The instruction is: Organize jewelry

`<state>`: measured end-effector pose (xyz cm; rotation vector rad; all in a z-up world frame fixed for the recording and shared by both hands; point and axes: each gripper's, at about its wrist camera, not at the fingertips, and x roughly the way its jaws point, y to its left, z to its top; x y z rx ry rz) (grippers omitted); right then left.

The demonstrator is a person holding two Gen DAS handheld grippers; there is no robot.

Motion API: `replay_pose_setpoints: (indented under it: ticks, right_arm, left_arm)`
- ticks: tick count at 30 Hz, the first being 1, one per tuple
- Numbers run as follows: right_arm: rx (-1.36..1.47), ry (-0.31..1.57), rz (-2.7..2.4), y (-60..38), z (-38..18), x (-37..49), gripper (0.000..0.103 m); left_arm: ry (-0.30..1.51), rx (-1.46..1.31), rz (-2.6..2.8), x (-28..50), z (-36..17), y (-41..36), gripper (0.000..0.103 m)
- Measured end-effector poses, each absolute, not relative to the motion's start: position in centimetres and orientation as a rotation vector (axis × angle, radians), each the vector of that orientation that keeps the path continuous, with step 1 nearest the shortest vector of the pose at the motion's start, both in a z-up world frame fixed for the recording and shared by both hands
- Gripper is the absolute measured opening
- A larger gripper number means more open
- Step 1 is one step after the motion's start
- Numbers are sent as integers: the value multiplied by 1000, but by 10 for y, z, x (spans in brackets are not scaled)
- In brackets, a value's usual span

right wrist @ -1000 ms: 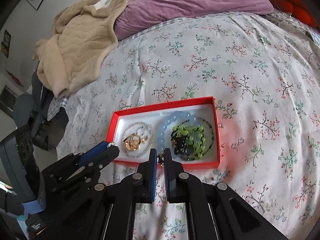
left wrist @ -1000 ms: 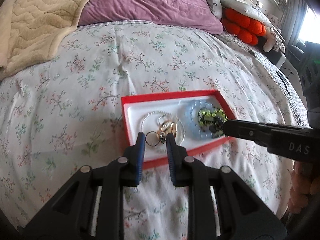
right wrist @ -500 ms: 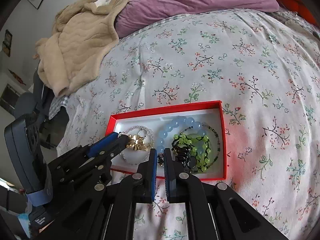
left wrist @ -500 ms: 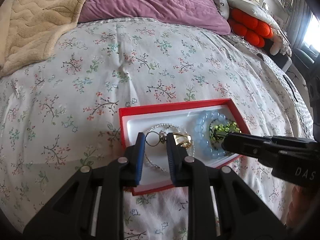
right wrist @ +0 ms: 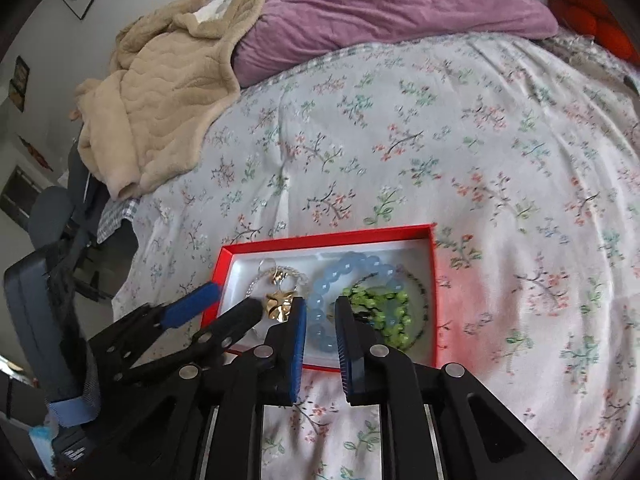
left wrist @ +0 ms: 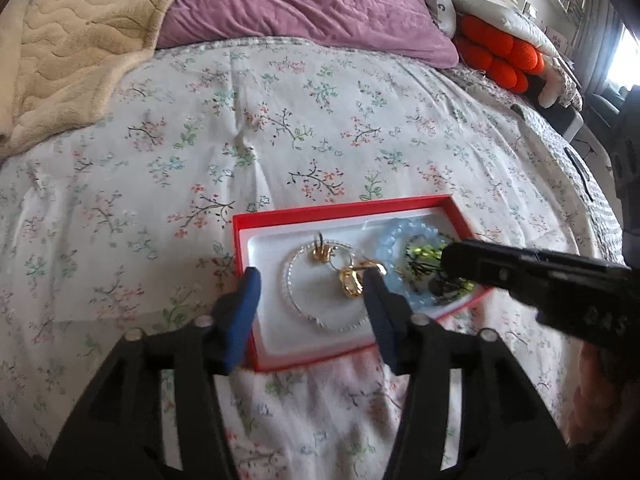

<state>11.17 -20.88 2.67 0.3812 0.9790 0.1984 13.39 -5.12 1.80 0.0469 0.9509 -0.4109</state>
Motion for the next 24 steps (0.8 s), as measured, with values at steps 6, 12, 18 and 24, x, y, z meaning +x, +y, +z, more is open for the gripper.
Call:
replay_pose_setpoints:
  ticks: [6, 12, 18, 24]
  right_arm:
    - [338, 969, 169, -217, 40, 90, 18]
    - [261, 964, 115, -214, 47, 56, 76]
    - [208, 1000, 25, -207, 45, 23, 95]
    - [135, 995, -14, -196, 42, 4, 103]
  left_arm:
    - [941, 54, -328, 102, 28, -41, 84]
    - [996, 47, -233, 68, 25, -30, 94]
    - [1008, 42, -167, 40, 26, -20, 101]
    - [1009, 49, -131, 28, 27, -10, 101]
